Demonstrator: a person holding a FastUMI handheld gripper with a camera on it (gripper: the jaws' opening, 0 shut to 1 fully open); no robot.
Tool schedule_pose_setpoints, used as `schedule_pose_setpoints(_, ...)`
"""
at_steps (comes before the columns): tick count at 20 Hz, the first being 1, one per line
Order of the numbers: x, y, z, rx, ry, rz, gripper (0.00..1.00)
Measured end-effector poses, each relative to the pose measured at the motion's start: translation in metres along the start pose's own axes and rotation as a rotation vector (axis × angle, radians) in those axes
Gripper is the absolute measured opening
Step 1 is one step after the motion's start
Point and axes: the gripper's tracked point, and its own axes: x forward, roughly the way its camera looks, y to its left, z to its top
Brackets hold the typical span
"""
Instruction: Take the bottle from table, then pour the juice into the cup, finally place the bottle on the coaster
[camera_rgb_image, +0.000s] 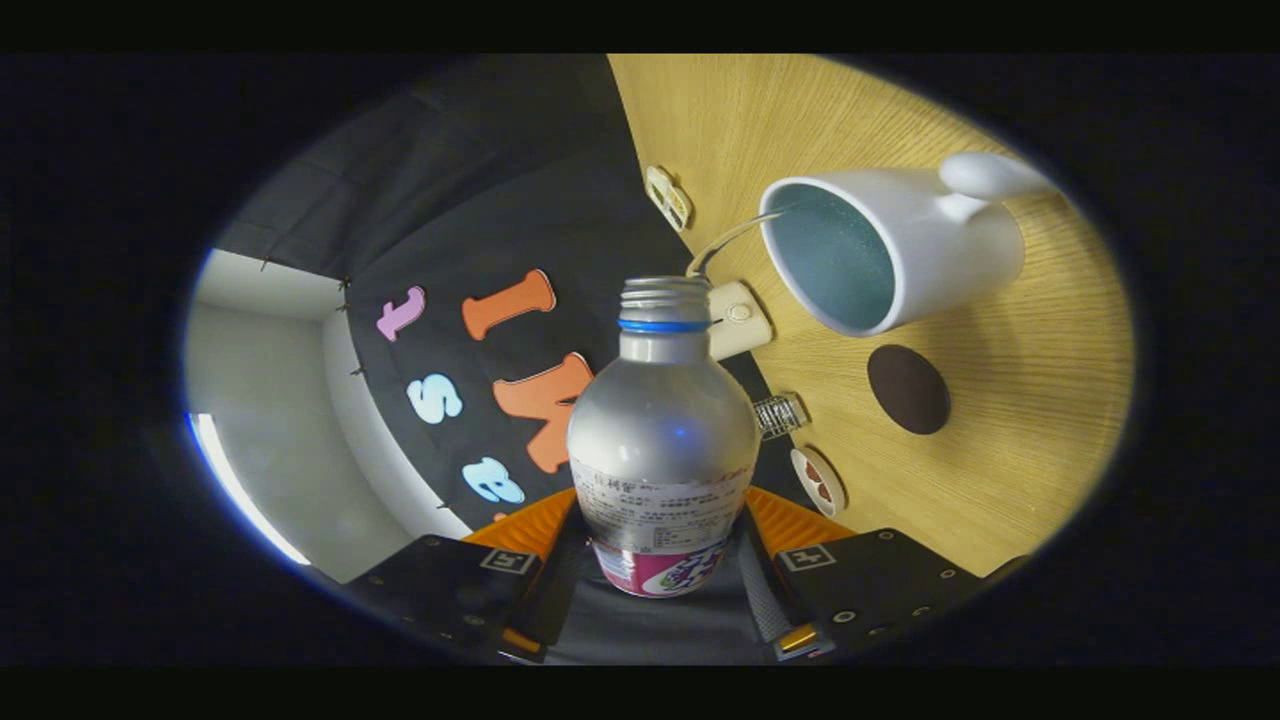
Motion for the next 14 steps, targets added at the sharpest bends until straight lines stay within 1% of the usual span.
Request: schedule_pose_setpoints(14, 0.001, 0.002, -0.019, 0.083, 0.016, 0.011, 0.73)
